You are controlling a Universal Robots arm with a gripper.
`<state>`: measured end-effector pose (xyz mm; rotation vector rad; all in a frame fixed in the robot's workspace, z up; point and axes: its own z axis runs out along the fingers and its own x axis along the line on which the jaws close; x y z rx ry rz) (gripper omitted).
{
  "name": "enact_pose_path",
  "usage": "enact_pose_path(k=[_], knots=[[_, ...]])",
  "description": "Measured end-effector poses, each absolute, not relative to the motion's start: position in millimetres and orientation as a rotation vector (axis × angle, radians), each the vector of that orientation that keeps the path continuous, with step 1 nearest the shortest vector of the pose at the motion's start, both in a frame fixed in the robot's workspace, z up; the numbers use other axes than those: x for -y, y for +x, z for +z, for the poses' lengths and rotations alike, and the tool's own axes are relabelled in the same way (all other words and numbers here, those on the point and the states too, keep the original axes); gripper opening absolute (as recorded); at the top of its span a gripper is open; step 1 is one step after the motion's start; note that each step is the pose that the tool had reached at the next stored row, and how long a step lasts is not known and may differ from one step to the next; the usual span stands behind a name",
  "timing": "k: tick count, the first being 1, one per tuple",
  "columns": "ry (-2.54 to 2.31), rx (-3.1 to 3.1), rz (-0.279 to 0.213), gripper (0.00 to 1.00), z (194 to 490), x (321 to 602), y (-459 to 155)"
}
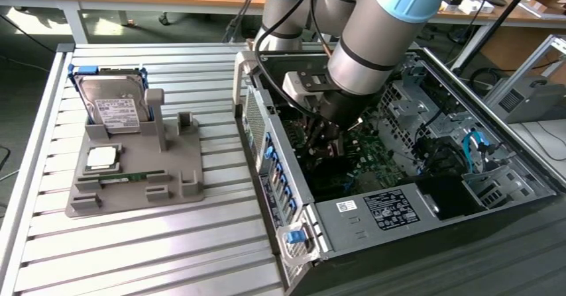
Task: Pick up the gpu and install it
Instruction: 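Press down on the gpu until it lock into place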
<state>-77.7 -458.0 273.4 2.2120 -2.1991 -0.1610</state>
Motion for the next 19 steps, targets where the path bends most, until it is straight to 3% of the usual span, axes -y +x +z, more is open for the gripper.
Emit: enact_pose_path(k=[19], knots=[[2.213, 2.199, -0.163, 0.11, 271.2, 461.6, -82.7]])
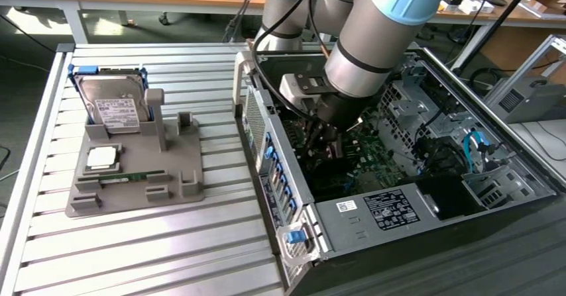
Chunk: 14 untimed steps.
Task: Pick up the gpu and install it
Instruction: 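Press down on the gpu until it lock into place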
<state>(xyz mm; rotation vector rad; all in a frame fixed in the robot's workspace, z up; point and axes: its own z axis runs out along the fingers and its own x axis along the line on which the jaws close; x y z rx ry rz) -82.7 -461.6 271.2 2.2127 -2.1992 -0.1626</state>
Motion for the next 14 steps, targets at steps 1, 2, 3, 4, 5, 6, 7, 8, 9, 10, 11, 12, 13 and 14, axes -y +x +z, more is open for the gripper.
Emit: enact_pose_path(k=[1, 2, 3, 4, 5, 6, 7, 8, 9, 10, 11, 12, 13, 14], knots=[[2.213, 2.199, -0.163, 0.11, 271.2, 461.8, -82.8], [2.213, 2.199, -0.163, 0.11, 271.2, 462.0, -82.8], [2.213, 2.199, -0.163, 0.11, 271.2, 462.1, -82.8], [2.214, 2.198, -0.163, 0.11, 271.2, 462.2, -82.8], [2.214, 2.198, -0.163, 0.11, 271.2, 462.2, -82.8], [2.214, 2.198, -0.163, 0.11, 271.2, 462.3, -82.8], [2.214, 2.197, -0.162, 0.11, 271.0, 462.3, -82.9], [2.215, 2.197, -0.162, 0.11, 270.7, 462.3, -82.9], [2.215, 2.197, -0.162, 0.11, 270.3, 462.4, -82.9], [2.215, 2.196, -0.162, 0.11, 269.9, 462.4, -82.9], [2.215, 2.196, -0.162, 0.11, 269.6, 462.3, -82.9], [2.215, 2.196, -0.163, 0.11, 269.1, 462.3, -82.9], [2.216, 2.196, -0.163, 0.11, 269.0, 462.3, -82.9], [2.216, 2.195, -0.163, 0.11, 269.0, 462.3, -82.9]])
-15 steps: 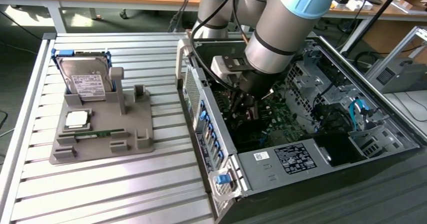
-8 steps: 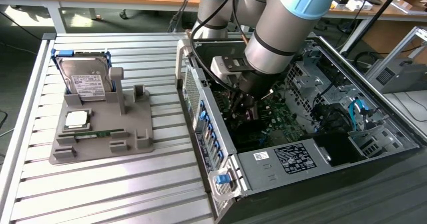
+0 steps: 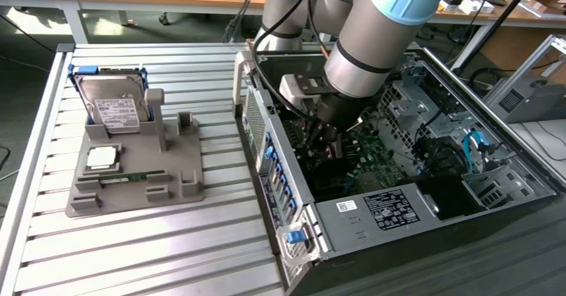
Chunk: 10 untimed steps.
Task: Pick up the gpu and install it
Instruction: 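Press down on the gpu until it lock into place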
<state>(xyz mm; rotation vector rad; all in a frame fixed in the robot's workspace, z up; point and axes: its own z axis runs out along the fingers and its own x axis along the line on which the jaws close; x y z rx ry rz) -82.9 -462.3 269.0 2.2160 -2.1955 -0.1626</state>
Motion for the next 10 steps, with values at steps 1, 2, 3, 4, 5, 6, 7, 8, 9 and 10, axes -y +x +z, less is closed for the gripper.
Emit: enact_pose_path(k=[1, 2, 3, 4, 5, 6, 7, 8, 9, 10], knots=[[2.216, 2.195, -0.163, 0.11, 269.1, 462.3, -82.9], [2.218, 2.196, -0.163, 0.11, 271.1, 462.1, -82.9], [2.219, 2.198, -0.163, 0.11, 273.2, 462.0, -82.8], [2.218, 2.197, -0.162, 0.11, 276.1, 462.2, -83.0], [2.217, 2.196, -0.162, 0.11, 278.8, 462.2, -82.9], [2.218, 2.196, -0.162, 0.11, 279.7, 462.2, -82.3], [2.218, 2.196, -0.162, 0.11, 279.9, 462.2, -81.0], [2.217, 2.196, -0.161, 0.11, 280.1, 462.3, -79.4], [2.217, 2.196, -0.161, 0.11, 280.1, 462.2, -76.5], [2.217, 2.195, -0.162, 0.11, 280.0, 462.3, -73.0]])
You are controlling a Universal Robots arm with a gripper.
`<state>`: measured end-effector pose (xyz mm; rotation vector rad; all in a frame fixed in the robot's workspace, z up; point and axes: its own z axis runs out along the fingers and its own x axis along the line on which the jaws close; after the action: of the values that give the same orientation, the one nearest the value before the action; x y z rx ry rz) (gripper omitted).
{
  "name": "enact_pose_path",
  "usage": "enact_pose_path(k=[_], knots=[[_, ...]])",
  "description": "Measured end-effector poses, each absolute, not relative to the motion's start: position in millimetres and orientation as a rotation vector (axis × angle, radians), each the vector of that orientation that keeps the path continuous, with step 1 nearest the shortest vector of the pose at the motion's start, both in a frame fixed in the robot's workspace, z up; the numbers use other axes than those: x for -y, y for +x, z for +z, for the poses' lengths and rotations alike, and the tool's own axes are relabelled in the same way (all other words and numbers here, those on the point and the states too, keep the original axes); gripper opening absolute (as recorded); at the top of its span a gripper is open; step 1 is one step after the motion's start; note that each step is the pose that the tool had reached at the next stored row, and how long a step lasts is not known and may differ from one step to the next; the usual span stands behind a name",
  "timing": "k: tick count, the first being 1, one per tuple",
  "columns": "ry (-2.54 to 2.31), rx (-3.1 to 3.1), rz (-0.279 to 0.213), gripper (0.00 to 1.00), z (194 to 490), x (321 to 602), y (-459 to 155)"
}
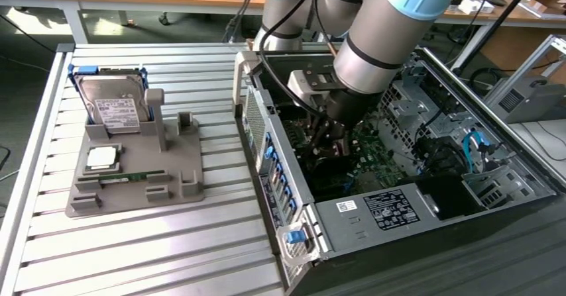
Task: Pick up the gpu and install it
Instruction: 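Press down on the gpu until it lock into place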
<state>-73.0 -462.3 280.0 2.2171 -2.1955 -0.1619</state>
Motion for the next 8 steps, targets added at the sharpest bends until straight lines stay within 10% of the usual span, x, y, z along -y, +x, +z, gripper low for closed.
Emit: enact_pose_path(k=[8], knots=[[2.206, 2.186, -0.182, 0.11, 279.7, 462.3, -34.6]])
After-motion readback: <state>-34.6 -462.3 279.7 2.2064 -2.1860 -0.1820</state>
